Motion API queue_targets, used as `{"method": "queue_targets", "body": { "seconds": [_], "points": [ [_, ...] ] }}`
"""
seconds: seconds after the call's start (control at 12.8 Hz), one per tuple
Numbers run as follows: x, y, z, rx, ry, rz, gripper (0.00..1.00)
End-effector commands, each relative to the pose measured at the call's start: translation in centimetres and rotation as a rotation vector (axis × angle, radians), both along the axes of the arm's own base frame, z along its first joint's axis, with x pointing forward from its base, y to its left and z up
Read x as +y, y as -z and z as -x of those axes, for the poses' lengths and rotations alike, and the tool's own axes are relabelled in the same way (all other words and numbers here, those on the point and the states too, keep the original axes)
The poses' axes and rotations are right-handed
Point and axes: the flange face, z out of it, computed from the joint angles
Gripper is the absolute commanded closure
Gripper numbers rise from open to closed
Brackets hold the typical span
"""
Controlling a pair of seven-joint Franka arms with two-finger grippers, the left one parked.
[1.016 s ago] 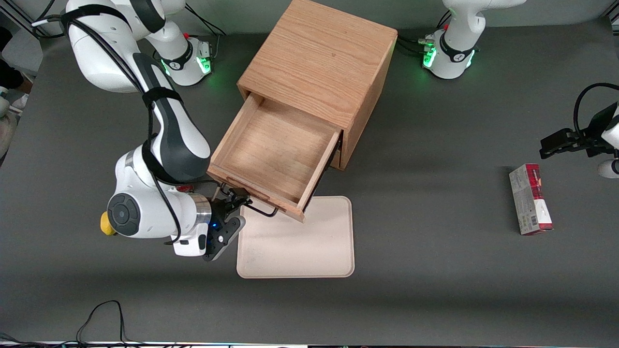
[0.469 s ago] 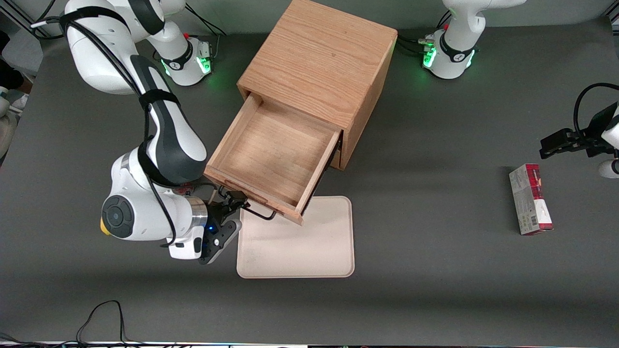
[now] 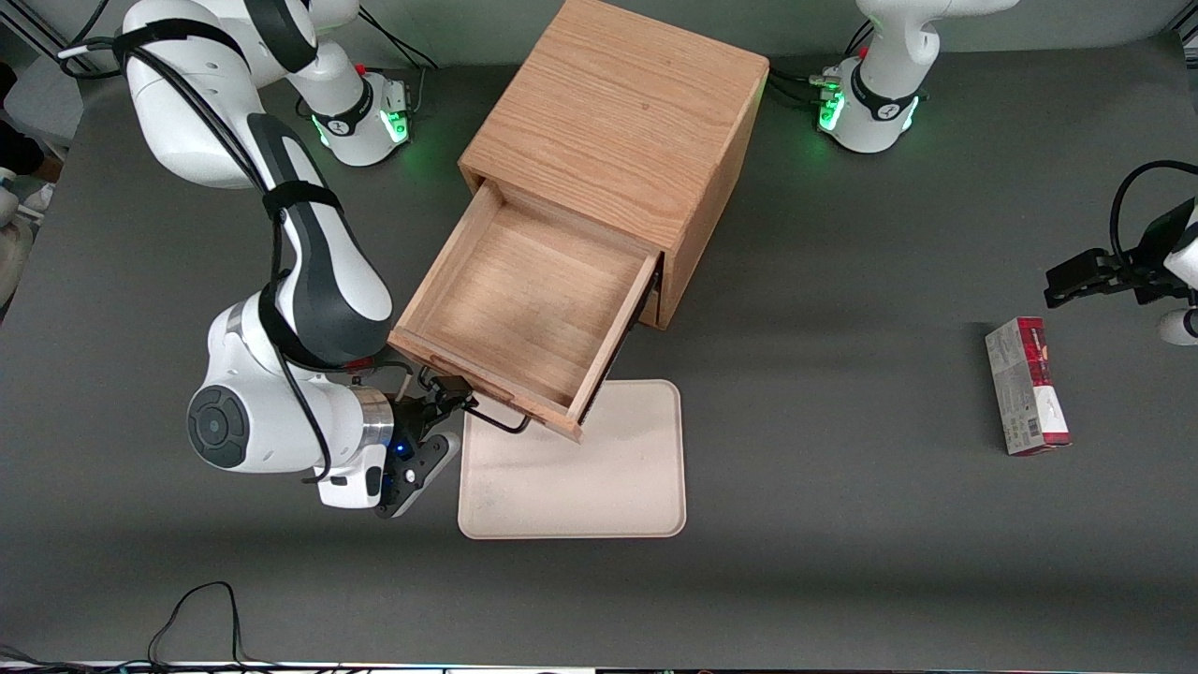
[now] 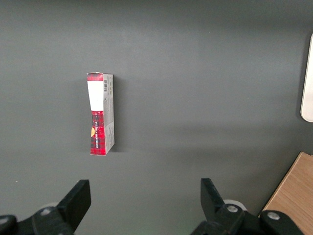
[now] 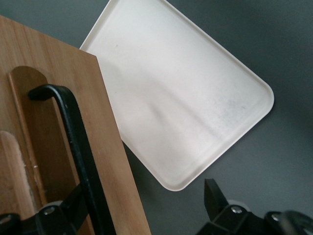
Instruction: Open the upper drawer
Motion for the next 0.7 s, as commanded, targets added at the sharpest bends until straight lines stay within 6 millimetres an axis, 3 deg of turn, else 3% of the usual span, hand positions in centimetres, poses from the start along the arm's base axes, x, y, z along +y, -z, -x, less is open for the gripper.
{"method": "queue_targets", "body": {
  "seconds": [0.0,0.62],
  "points": [
    [-0.51,-0.6,-0.89,-0.019,0.006,-0.03,0.0],
    [-0.85,-1.25,0.07,0.046,-0.019,-0.016,0.0]
  ]
}}
